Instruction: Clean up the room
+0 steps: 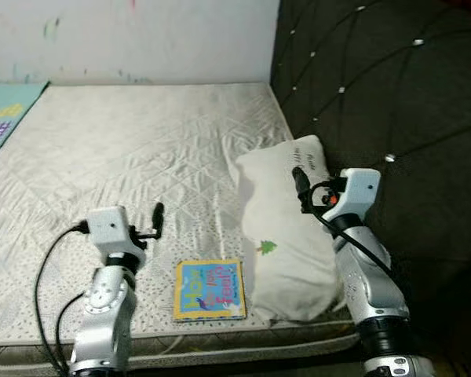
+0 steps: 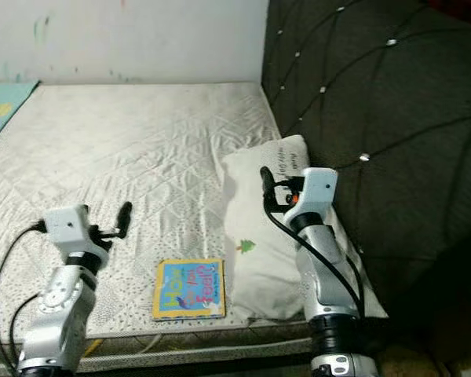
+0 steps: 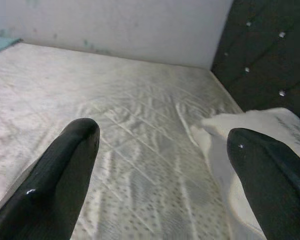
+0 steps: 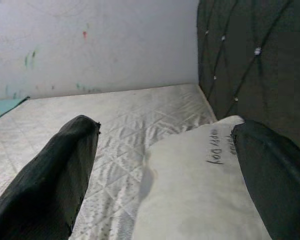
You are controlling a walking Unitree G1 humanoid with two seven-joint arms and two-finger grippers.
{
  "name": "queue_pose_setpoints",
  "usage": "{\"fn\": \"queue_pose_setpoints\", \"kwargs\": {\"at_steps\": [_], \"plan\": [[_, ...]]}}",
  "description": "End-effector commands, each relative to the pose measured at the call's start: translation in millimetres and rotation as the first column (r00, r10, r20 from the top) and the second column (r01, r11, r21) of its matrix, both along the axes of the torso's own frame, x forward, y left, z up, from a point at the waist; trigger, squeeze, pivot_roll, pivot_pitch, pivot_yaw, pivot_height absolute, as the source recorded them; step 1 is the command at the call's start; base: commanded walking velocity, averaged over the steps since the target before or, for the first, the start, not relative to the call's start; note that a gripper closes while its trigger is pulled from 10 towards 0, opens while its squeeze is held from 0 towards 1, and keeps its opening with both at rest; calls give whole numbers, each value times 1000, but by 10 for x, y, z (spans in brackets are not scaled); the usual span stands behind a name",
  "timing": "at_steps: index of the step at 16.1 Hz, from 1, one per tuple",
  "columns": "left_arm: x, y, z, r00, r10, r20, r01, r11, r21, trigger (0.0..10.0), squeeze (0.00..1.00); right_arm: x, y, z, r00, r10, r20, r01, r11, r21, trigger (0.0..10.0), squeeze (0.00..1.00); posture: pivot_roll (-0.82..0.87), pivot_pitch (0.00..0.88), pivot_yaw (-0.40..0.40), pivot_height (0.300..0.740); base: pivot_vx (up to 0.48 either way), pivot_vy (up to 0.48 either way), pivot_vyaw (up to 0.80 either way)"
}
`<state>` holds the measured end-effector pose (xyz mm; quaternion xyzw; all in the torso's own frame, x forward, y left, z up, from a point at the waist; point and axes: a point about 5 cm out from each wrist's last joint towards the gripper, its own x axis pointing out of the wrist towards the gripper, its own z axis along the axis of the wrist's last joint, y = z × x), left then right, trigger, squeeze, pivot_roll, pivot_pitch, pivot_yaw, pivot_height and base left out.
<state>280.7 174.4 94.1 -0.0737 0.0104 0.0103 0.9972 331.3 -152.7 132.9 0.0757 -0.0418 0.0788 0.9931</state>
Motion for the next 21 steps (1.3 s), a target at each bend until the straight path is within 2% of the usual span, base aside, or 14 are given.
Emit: {"fn": "queue_pose_setpoints", "kwargs": {"at_steps": [1, 5, 6, 9, 11, 12, 13, 15, 18, 21], "plan": [[-2, -4, 19, 1000, -7, -1, 7, 1000, 5, 10000, 0, -9, 5, 46, 1000, 7, 16, -7, 1000, -2, 10000, 0, -84, 0, 10, 740, 0, 0, 0], [-13, -29, 34, 1000, -12, 2, 12, 1000, 2, 10000, 0, -99, 10, -25, 1000, 20, -3, -20, 999, -35, 10000, 0, -92, 0, 3, 740, 0, 0, 0], [-22, -51, 27, 1000, -12, -1, 12, 1000, -7, 10000, 0, -116, 15, -30, 999, 33, -2, -33, 998, -61, 10000, 0, -92, 0, -1, 740, 0, 0, 788], [-55, -91, 17, 1000, -23, -6, 23, 1000, 21, 10000, 0, -142, -9, -48, 1000, 22, -13, -23, 998, -57, 10000, 0, -91, 0, -8, 740, 0, 0, 788], [-75, -27, 65, 1000, -3, 26, 1, 997, 72, 10000, 0, -194, -83, -89, 999, -25, -20, 23, 997, -77, 10000, 0, -85, 0, -19, 740, 0, 0, 0], [-85, 4, 91, 999, 12, 43, -16, 994, 105, 10000, 0, -222, -125, -113, 999, -49, -16, 46, 992, -115, 10000, 0, -84, 0, -21, 740, 0, 0, 0], [-131, 149, 115, 992, 105, 66, -117, 971, 211, 10000, 0, -278, -226, -136, 994, -105, 7, 104, 972, -209, 10000, 0, -80, 0, -26, 740, 0, 0, 0], [-259, 272, 87, 989, 142, 42, -148, 950, 273, 10000, 0, -333, -330, -224, 988, -151, -27, 139, 958, -252, 10000, 0, -77, 0, -29, 740, 0, 0, 0], [-394, 282, 34, 997, 79, 1, -76, 952, 297, 10000, 0, -392, -406, -301, 981, -187, -58, 167, 953, -254, 10000, 0, -64, 2, -49, 740, 0, 0, 0], [-415, 230, 14, 998, 63, -5, -60, 967, 246, 10000, 0, -422, -357, -339, 981, -173, -85, 151, 964, -218, 10000, 0, -73, 3, -53, 740, 0, 0, -156]]}}
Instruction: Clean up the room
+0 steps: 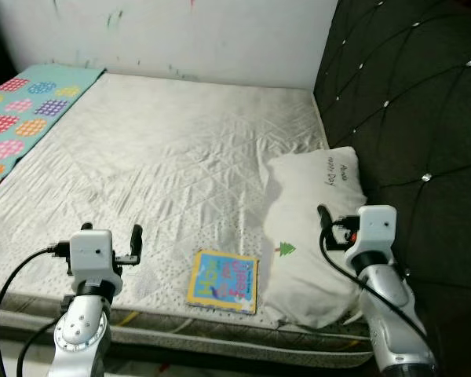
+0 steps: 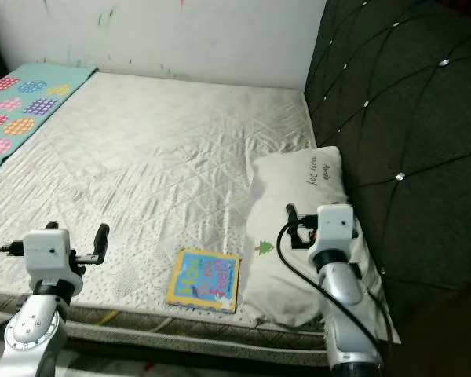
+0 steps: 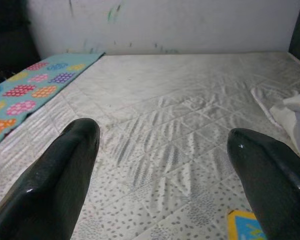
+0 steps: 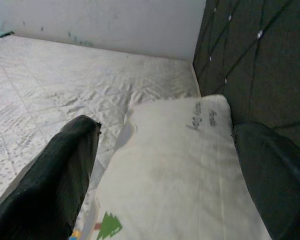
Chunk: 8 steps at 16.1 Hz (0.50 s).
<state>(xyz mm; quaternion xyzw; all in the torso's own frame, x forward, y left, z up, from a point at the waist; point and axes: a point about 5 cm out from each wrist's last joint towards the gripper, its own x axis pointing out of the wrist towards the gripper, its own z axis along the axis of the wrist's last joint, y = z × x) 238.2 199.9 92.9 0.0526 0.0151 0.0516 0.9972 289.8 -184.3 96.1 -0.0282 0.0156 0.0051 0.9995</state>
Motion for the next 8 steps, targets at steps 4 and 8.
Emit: {"fn": "queue_pose_setpoints", "kwargs": {"at_steps": [4, 8], "plan": [[59, -72, -14, 999, -34, -17, 32, 996, -84, 10000, 0, 36, 29, 62, 1000, 19, 19, -20, 1000, 21, 10000, 0, -79, 7, -42, 740, 0, 0, -784], [59, -59, -20, 1000, -15, -15, 13, 993, -120, 10000, 0, 22, 64, 63, 1000, 24, 17, -24, 999, 42, 10000, 0, -83, 16, -36, 740, 0, 0, 0]]}}
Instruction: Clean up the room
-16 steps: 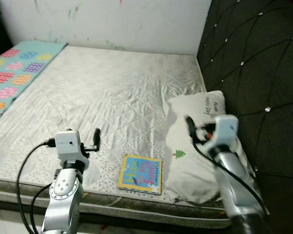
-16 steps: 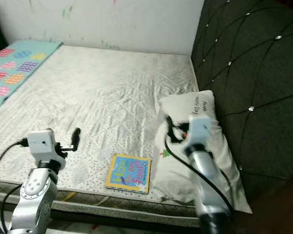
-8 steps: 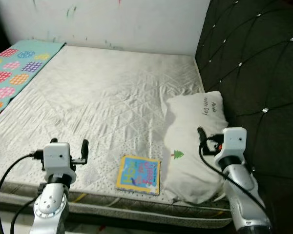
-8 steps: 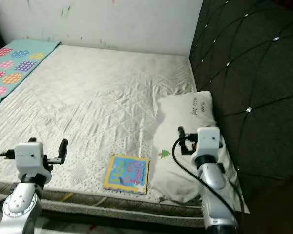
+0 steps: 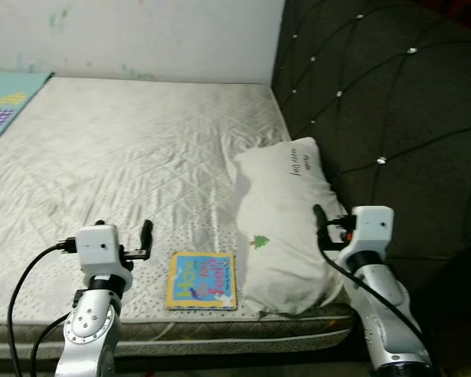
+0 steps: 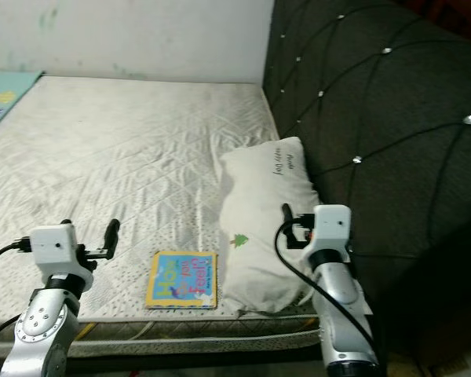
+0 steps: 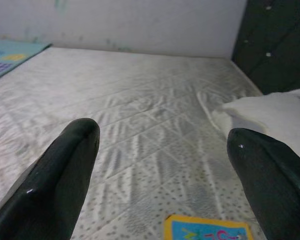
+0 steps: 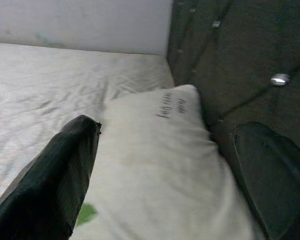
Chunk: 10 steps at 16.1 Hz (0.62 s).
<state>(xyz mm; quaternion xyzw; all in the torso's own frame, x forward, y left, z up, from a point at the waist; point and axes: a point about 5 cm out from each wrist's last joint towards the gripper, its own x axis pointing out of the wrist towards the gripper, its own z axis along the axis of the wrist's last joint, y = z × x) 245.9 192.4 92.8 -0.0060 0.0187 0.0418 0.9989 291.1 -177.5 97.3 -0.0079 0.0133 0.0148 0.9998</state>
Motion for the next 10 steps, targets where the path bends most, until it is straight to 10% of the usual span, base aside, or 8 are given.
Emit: {"fn": "queue_pose_setpoints", "kwargs": {"at_steps": [1, 6, 10], "plan": [[-16, 14, -16, 1000, -1, -14, 1, 1000, -1, 10000, 0, 11, -5, 45, 1000, 7, 8, -7, 1000, 4, 10000, 0, -83, 16, -36, 740, 0, 0, 0], [-5, -4, -2, 1000, -15, -14, 16, 1000, 18, 10000, 0, 25, 10, 46, 1000, 16, 5, -16, 1000, 2, 10000, 0, -79, 22, -37, 740, 0, 0, 0], [-5, -10, -12, 1000, -19, -22, 19, 1000, 6, 10000, 0, 25, 2, 43, 1000, 12, 5, -12, 1000, 3, 10000, 0, -79, 22, -37, 740, 0, -480, 0]]}}
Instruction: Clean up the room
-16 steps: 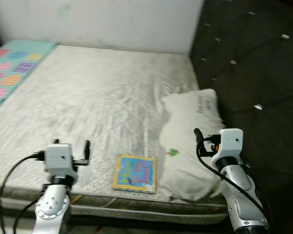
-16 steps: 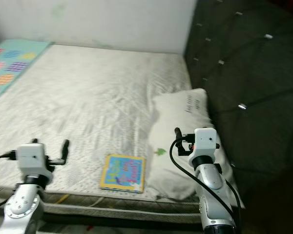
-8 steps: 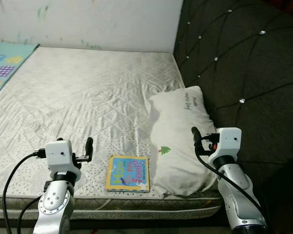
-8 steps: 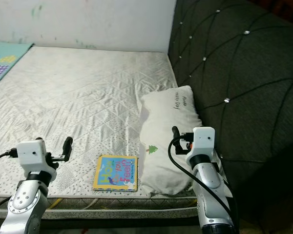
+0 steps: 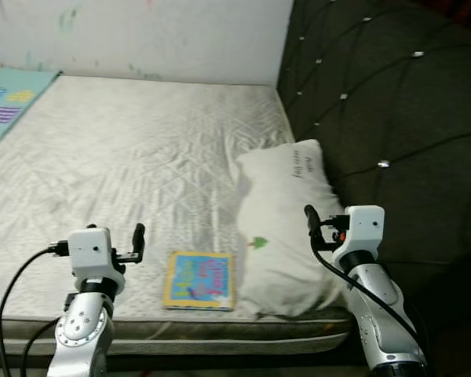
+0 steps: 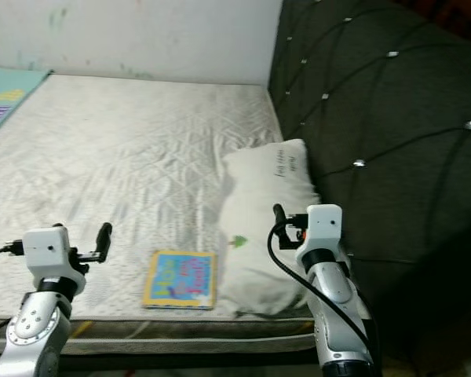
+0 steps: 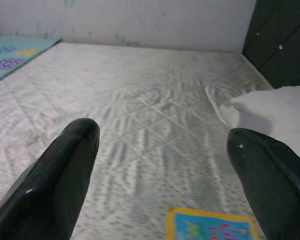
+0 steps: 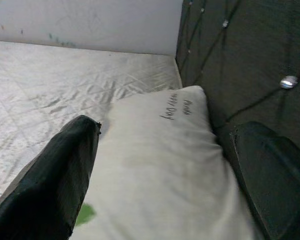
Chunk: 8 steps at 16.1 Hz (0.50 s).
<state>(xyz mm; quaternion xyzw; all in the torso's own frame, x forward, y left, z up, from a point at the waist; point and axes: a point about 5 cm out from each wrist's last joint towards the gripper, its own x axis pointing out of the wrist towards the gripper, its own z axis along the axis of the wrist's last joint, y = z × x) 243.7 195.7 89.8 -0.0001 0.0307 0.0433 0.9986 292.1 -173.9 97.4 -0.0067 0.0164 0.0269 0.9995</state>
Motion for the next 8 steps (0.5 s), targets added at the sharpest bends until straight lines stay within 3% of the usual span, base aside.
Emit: {"fn": "queue_pose_setpoints", "kwargs": {"at_steps": [1, 4, 8], "plan": [[17, -47, 16, 1000, -23, 1, 23, 1000, -6, 10000, 0, 15, -35, 41, 1000, -10, 10, 10, 1000, 0, 10000, 0, -83, 22, -36, 740, 0, -480, 0], [19, -48, 19, 1000, -24, 2, 24, 1000, -7, 10000, 0, 18, -32, 39, 1000, -10, 8, 10, 1000, 1, 10000, 0, -81, 22, -37, 740, 0, -436, 0], [20, -51, 19, 1000, -26, 5, 26, 999, -18, 10000, 0, 18, -31, 39, 1000, -9, 8, 9, 1000, 1, 10000, 0, -81, 22, -37, 740, 0, 0, 0]]}}
